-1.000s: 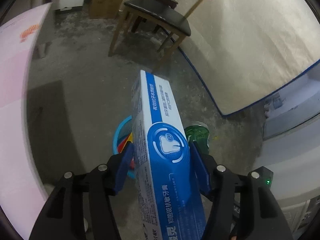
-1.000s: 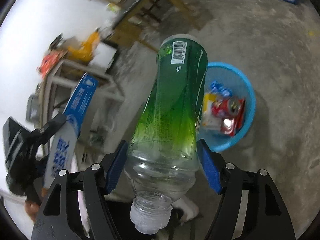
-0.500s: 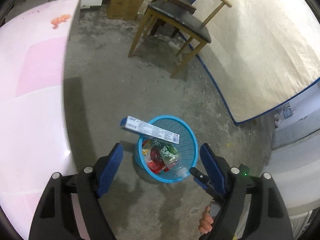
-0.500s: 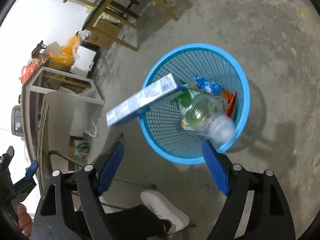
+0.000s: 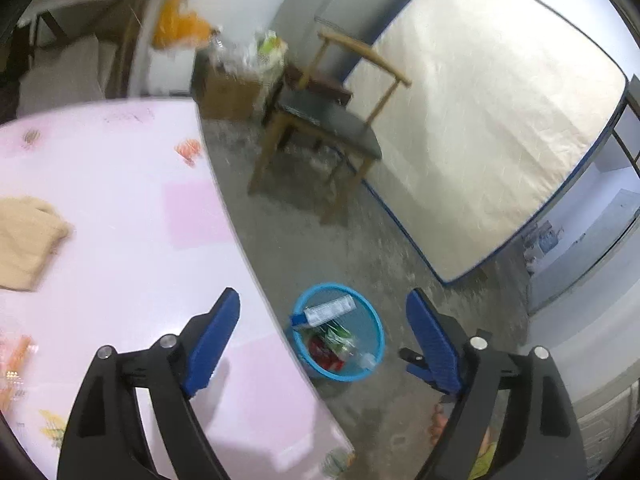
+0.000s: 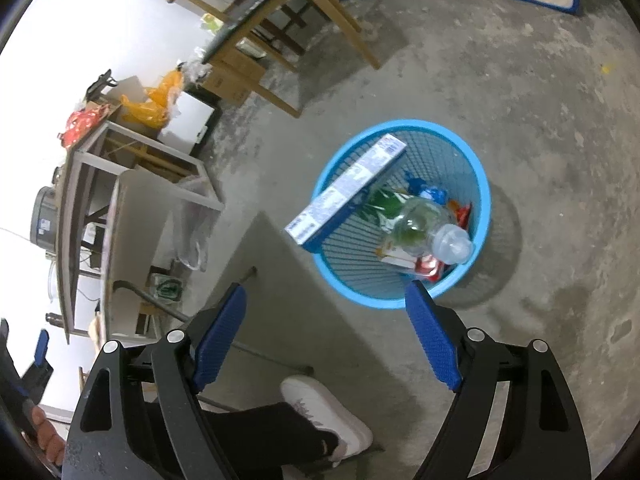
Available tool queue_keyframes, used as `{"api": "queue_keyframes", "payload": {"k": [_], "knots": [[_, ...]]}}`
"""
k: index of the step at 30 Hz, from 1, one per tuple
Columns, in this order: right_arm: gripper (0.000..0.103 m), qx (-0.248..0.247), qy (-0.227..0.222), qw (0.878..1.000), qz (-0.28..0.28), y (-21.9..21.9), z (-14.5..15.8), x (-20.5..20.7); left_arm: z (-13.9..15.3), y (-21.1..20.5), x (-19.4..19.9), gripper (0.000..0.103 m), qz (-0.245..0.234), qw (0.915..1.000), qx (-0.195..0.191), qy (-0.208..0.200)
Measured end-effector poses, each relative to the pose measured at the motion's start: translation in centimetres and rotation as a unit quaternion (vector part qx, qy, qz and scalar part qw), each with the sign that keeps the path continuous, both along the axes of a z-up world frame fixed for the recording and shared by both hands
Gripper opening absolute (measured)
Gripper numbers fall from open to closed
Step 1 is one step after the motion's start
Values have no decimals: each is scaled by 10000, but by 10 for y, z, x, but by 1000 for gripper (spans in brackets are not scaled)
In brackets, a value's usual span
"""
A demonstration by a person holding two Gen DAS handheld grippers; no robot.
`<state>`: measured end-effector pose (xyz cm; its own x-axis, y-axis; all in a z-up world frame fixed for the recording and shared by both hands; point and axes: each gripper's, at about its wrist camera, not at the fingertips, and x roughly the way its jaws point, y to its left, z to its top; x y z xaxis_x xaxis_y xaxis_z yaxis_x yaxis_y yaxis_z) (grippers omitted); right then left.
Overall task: Collect trash
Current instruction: 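Move both tools back over the table toward the snack bag and cloth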
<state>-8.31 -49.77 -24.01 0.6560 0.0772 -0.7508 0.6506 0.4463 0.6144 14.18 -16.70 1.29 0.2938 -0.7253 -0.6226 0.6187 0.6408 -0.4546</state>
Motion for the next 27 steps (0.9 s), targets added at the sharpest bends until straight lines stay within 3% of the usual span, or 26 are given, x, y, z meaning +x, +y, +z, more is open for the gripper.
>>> {"api": "queue_keyframes", "payload": {"k": [5, 7, 13, 18, 23, 27], "knots": [[81, 173, -417, 9985, 313, 16, 22, 17, 9, 75, 1, 90, 150, 9991, -398, -71], [85, 465, -874, 9935, 567, 29, 36, 29, 8, 119, -1, 92, 480, 9974, -509, -168], [85, 147, -1168, 9810, 1544, 78, 84, 79, -7, 225, -18, 92, 1503, 9869, -441, -379], [85, -316, -1422, 9574, 2492, 135, 133, 126, -24, 281, -24, 92, 2146, 9755, -144, -472], [85, -326, -1630, 9240, 3443, 207, 155, 174, -55, 312, -14, 92, 2341, 9717, -304, 83], [81, -476, -1444, 8955, 4182, 273, 153, 217, -81, 312, 4, 92, 2333, 9689, -514, 648]]}}
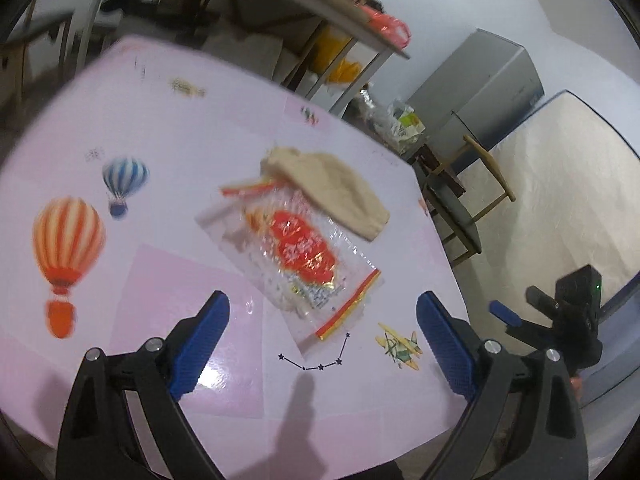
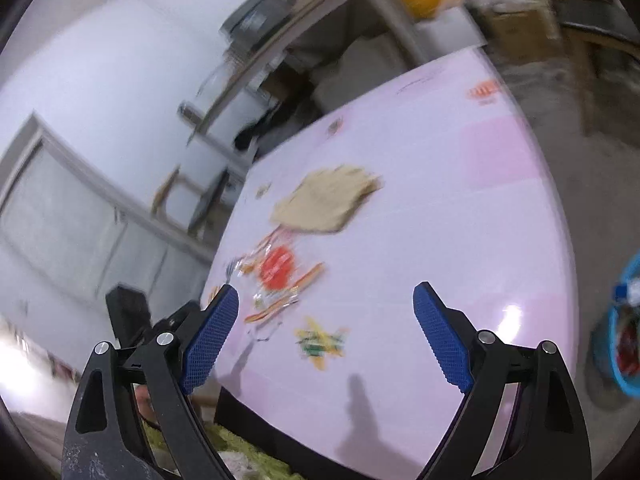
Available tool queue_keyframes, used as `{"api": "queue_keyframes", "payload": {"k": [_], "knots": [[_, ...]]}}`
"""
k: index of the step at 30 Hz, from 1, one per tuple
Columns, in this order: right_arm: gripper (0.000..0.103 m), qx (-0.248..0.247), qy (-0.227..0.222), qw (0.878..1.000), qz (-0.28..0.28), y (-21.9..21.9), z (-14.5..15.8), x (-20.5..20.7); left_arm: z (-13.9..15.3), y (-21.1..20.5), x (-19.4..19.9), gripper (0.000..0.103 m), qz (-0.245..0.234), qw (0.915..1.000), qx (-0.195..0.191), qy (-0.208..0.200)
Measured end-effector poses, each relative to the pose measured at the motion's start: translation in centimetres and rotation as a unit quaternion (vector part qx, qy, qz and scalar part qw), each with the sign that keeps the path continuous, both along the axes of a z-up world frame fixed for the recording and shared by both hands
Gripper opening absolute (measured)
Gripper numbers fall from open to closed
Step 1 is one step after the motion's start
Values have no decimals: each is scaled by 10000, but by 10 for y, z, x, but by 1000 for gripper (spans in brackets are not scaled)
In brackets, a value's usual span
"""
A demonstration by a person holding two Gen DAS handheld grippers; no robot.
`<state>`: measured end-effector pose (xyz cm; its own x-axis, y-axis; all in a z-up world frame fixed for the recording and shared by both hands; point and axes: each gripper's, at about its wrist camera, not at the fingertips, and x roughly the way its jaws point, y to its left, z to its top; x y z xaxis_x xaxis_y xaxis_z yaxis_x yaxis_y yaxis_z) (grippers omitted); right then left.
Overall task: Collect trash
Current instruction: 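Move both tools back over the table toward the snack bag and cloth, then grasp the red-printed snack bag with the left tool while the right tool grasps the beige cloth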
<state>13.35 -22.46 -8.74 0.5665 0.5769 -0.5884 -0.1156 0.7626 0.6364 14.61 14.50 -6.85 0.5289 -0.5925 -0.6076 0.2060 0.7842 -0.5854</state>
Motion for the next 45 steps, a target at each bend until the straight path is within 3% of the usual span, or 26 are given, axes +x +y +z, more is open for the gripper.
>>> {"api": "queue_keyframes", "payload": {"k": [5, 9, 17, 22, 26, 28, 33, 40, 45], "knots": [[62, -637, 147, 9969, 447, 63, -6, 44, -17, -4, 20, 91, -24, 9984, -447, 358], [48, -1082, 215, 9926, 513, 88, -11, 61, -23, -2, 30, 82, -24, 9969, -571, 544], [36, -1336, 523, 9882, 533, 102, -32, 77, -26, -6, 44, 67, -28, 9939, -810, 746], [34, -1404, 565, 9871, 529, 102, -32, 80, -30, -5, 51, 46, 145, 9928, -707, 959], [41, -1655, 321, 9843, 521, 100, -17, 87, -31, -3, 53, 30, 182, 9937, -424, 1026], [59, -1820, 185, 9816, 540, 102, -10, 95, -33, -1, 53, 21, 198, 9936, -351, 1051], [86, -2317, -252, 9694, 767, 119, 1, 133, -38, 7, 52, 10, 239, 9931, -338, 1099], [90, -2755, 215, 9574, 845, 142, -36, 190, -35, 13, 42, 7, 287, 9952, -116, 929], [86, -3209, 421, 9429, 784, 154, -56, 194, -31, 27, 31, 7, 439, 9957, 155, 799]]}}
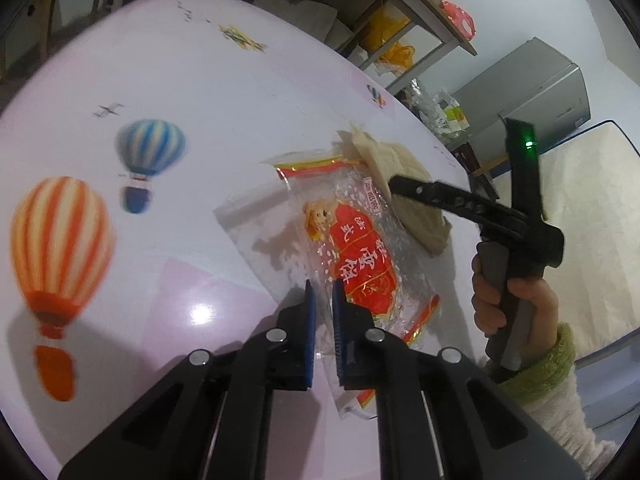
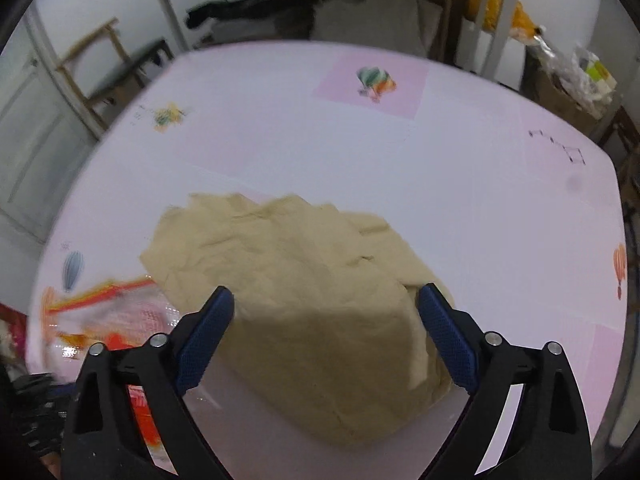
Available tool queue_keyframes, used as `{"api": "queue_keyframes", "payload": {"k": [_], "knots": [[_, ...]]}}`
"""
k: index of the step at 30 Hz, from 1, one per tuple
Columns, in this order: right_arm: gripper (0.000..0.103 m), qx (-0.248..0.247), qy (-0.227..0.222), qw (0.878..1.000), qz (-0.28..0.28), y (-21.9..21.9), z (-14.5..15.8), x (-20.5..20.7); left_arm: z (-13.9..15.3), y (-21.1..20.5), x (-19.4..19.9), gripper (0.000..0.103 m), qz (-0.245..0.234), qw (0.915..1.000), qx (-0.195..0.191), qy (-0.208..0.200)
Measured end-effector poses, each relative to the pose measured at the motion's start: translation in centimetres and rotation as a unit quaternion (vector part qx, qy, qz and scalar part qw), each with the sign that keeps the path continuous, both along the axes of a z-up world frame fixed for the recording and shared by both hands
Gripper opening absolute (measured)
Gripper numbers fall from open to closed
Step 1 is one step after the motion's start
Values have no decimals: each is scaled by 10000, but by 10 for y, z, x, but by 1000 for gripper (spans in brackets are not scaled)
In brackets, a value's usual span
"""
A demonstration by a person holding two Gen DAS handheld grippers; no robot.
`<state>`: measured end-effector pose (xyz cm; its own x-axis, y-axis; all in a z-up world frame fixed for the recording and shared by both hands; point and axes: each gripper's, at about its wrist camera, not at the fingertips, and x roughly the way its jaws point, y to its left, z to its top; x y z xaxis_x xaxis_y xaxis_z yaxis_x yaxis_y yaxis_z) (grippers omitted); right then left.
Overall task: Collect trash
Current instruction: 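Grasp the red-printed snack bag with the left tool while the right tool grasps the beige cloth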
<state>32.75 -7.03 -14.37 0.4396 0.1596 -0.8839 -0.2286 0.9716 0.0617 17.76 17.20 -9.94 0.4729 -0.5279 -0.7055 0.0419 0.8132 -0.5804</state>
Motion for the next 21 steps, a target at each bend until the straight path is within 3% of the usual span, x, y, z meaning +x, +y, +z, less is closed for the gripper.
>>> {"api": "queue_keyframes", "payload": {"k": [5, 7, 14, 16, 18, 21], "knots": [[68, -191, -85, 9997, -136, -2, 1, -11, 0, 17, -12, 7, 147, 9999, 68, -39], [56, -210, -77, 9996, -178, -5, 2, -16, 0, 18, -15, 7, 168, 9998, 59, -56], [28, -231, -115, 9993, -280, -12, 6, -31, 7, 17, -23, 7, 130, 9997, 107, -191], [12, -213, -118, 9992, -321, -14, 7, -36, 10, 14, -24, 6, 93, 9996, 114, -229], [5, -167, -90, 9991, -379, -18, 8, -43, 12, 12, -23, 6, 58, 9997, 84, -242], [3, 37, 40, 9987, -500, -30, 9, -58, 16, 9, -24, 6, -4, 9996, 33, -266]]}}
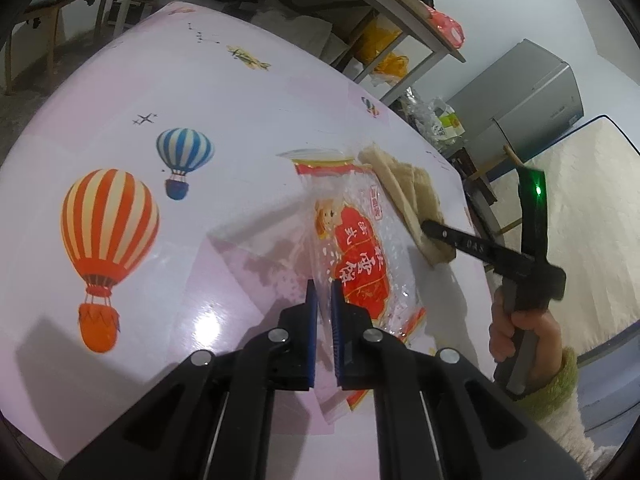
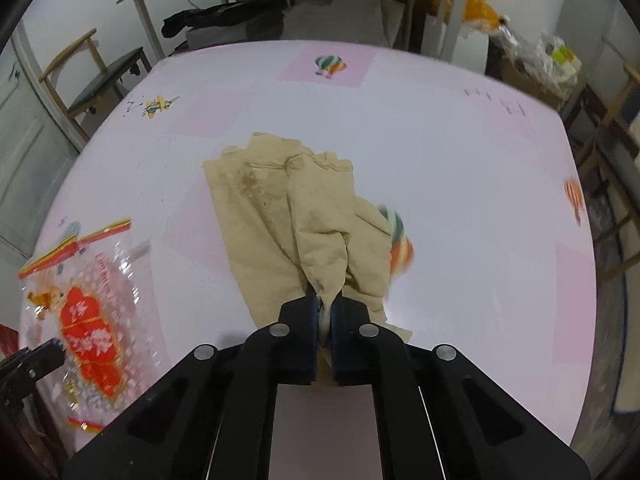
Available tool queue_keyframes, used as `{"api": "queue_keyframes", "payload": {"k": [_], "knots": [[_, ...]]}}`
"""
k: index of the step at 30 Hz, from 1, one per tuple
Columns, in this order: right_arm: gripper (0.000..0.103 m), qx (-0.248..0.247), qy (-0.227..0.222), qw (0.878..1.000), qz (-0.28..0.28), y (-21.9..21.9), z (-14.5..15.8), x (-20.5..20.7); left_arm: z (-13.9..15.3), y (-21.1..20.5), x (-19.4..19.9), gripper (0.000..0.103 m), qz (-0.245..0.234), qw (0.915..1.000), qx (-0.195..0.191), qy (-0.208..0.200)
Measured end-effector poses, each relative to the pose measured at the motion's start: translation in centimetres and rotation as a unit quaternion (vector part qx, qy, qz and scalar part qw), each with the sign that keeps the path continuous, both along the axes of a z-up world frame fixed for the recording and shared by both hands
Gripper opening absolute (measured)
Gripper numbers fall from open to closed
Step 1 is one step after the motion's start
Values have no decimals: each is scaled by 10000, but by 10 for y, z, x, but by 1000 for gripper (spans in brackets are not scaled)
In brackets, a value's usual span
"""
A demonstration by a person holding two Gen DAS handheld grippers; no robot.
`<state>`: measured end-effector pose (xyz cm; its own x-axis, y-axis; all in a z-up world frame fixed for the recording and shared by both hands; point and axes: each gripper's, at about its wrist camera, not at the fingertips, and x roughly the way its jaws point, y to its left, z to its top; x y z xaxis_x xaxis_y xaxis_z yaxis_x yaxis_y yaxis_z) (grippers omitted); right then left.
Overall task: Collect trash
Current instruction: 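Grasp the red-printed snack bag with the left tool while the right tool grasps the beige cloth, then lift the snack bag and beige cloth off the table with both tools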
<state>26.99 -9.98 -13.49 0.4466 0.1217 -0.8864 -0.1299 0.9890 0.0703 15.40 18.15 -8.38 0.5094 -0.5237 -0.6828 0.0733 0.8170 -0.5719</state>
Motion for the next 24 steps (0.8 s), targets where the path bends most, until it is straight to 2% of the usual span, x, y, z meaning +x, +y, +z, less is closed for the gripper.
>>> {"api": "queue_keyframes", "payload": {"k": [7, 11, 13, 15, 19, 24], "knots": [[4, 617, 432, 9971, -144, -26, 1, -61, 6, -16, -5, 5, -288, 9995, -35, -90], [11, 949, 538, 9940, -5, -30, 4, -88, 3, -29, -4, 5, -451, 9990, 15, -33], [36, 903, 385, 9952, 32, -31, 10, -94, 2, -34, -4, 5, -488, 9988, 48, -14], [49, 743, 111, 9971, 96, -31, 18, -97, 0, -37, -3, 5, -494, 9987, 91, 7], [65, 430, -151, 9983, 370, -25, 22, -94, 2, -38, -4, 5, -466, 9987, 209, -29], [73, 168, -180, 9963, 824, -9, 12, -83, 10, -25, -6, 5, -327, 9985, 415, -172]]}}
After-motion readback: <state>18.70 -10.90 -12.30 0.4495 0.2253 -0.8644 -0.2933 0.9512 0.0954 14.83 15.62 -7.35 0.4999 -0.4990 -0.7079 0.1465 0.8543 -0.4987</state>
